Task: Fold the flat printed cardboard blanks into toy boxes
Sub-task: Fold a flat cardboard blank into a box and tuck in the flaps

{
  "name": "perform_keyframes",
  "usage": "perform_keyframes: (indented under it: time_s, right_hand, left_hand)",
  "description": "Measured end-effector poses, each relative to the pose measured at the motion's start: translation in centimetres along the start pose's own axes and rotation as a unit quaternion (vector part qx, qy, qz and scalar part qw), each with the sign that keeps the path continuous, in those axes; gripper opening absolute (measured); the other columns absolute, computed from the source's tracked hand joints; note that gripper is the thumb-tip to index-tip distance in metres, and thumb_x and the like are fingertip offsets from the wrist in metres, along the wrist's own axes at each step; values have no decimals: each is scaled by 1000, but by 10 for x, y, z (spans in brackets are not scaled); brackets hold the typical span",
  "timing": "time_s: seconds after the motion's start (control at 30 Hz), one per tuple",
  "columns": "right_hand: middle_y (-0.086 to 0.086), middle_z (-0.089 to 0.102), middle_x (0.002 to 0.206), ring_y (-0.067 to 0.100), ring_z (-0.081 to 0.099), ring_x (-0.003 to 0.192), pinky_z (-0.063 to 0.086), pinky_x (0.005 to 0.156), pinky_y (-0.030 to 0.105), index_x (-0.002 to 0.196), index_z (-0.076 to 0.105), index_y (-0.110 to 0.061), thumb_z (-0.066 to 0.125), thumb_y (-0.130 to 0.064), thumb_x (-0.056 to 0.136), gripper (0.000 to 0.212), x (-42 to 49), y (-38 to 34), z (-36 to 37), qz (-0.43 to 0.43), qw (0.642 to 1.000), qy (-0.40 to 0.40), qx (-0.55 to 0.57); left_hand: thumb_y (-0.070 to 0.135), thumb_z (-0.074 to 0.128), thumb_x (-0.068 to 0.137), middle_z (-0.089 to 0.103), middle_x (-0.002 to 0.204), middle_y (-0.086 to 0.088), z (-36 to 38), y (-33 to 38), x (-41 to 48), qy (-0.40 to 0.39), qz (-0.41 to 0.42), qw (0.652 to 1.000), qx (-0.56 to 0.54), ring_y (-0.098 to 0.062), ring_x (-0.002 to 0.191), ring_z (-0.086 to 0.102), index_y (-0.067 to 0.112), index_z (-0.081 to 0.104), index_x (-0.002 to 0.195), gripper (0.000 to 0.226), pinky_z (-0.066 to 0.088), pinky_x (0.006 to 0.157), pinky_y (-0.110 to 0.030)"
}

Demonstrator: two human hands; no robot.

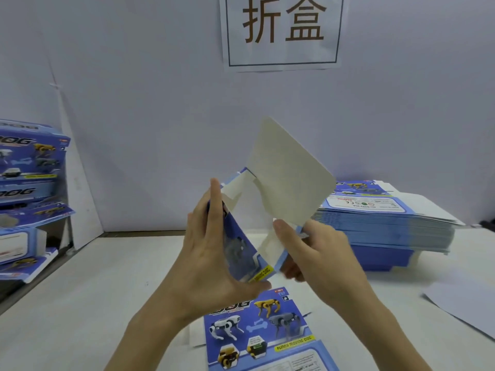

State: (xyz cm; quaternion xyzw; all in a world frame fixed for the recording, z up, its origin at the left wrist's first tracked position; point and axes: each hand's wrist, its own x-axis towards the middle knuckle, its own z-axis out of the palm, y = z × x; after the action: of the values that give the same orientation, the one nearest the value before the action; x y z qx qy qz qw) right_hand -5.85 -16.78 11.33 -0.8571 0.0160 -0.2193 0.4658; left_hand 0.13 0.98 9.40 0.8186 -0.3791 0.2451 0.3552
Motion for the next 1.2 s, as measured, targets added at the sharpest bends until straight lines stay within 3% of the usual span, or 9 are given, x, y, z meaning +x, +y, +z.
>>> perform_keyframes:
  time_s: [0.1,0.2,0.3,0.43,0.7,0.8,0.93,1.07,1.2]
  right_hand:
    - [-4,64,57,14,57,50,45,47,36,67,65,-14,40,-80,74,71,3,6,-8,-69,988,141,-2]
    - [-12,56,61,6,48,52,35,43,17,60,55,-26,59,-45,86,33,5,7,-13,-177,949,250,80]
    - [-4,56,66,2,46,54,35,45,20,61,58,-29,62,-32,87,26,2,6,-8,-208,921,297,141]
    - [-16,70,73,-1,63,66,48,52,15,79,76,-38,66,-28,80,14,1,-3,-13,-143,892,212,374]
    - [4,76,88,16,73,71,57,53,27,105,68,-15,73,-28,67,41,11,6,1,155,783,56,600]
    - [18,74,88,26,72,63,57,45,29,96,71,0,73,-18,65,36,14,13,5,308,745,-84,586]
    - [14,75,81,23,72,64,53,45,23,72,80,-10,73,-17,51,23,12,21,-1,320,781,-212,492]
    - [16,74,94,25,73,73,56,51,23,84,79,-6,76,-18,52,34,13,22,-1,307,761,-219,528]
    - [18,73,99,25,73,73,60,56,32,110,65,1,71,-16,68,46,18,20,1,280,727,-83,621]
  left_hand:
    - [69,73,51,1,153,19,-8,-8,-2,-11,33,999,-9,1,141,15,45,-24,144,137,30,102,-4]
    - [71,73,55,-5,158,16,-11,-5,-4,-26,72,997,-7,-4,146,8,42,-17,148,133,36,106,-23]
    - [76,75,46,-16,158,14,-5,6,-4,-12,62,998,-6,-4,147,-3,46,-23,144,142,24,109,-24]
    - [74,76,46,7,153,10,-4,13,1,32,57,998,-5,-1,141,16,43,-26,143,144,24,107,-6]
    - [60,83,54,28,148,-14,-16,5,0,81,101,992,-11,-26,139,32,27,-13,151,140,35,112,-39]
    - [54,86,50,26,149,-14,-13,6,-3,77,107,991,-17,-30,139,32,30,-12,151,143,37,111,-39]
    - [65,77,49,17,151,-12,-12,10,-3,90,120,989,16,-21,143,22,33,-8,152,138,24,113,-16]
    - [75,71,53,7,156,-15,-21,10,-1,99,120,987,45,-26,147,12,28,-10,152,137,23,117,-27]
    - [71,68,59,8,160,-5,-23,12,-3,58,104,989,86,-19,148,12,24,-2,153,126,28,113,-39]
